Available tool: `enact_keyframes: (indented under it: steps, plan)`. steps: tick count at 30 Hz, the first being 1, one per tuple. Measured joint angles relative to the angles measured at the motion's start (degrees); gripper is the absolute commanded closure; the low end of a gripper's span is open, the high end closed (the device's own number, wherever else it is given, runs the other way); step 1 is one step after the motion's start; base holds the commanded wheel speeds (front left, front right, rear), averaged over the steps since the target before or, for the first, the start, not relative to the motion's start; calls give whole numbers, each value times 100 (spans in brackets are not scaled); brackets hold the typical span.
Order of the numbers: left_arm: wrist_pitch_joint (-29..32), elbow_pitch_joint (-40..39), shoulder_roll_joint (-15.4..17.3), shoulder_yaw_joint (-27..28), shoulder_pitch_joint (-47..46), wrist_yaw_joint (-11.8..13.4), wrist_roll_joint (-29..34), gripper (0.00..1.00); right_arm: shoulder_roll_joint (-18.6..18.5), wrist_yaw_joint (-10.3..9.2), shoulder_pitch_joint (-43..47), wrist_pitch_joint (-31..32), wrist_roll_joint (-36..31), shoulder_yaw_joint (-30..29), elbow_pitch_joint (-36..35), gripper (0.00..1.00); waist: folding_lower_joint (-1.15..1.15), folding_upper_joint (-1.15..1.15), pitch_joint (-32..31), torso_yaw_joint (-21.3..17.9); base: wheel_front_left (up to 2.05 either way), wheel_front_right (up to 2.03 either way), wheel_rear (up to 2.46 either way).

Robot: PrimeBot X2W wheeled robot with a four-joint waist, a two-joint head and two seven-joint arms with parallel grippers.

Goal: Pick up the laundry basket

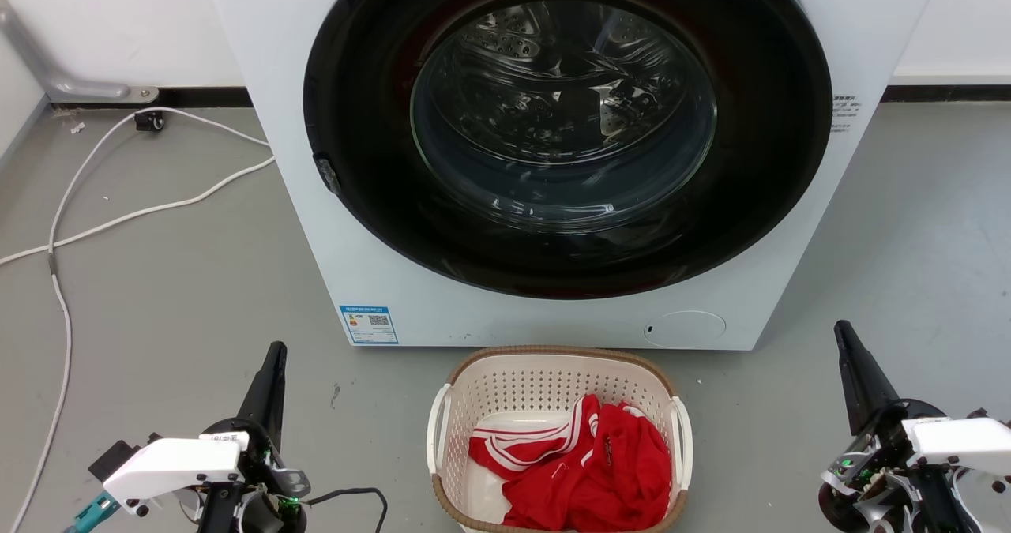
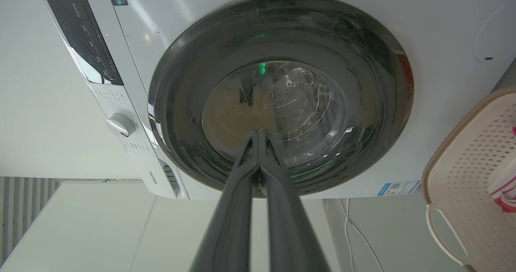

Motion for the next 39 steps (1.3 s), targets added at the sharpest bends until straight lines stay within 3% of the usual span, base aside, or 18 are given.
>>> enact_keyframes:
  steps: [39]
  plan:
    - [21, 1, -18, 25, -1, 0, 34, 100, 10, 0, -1, 3, -25, -12, 0, 100, 0, 0, 0, 0, 0, 0, 0]
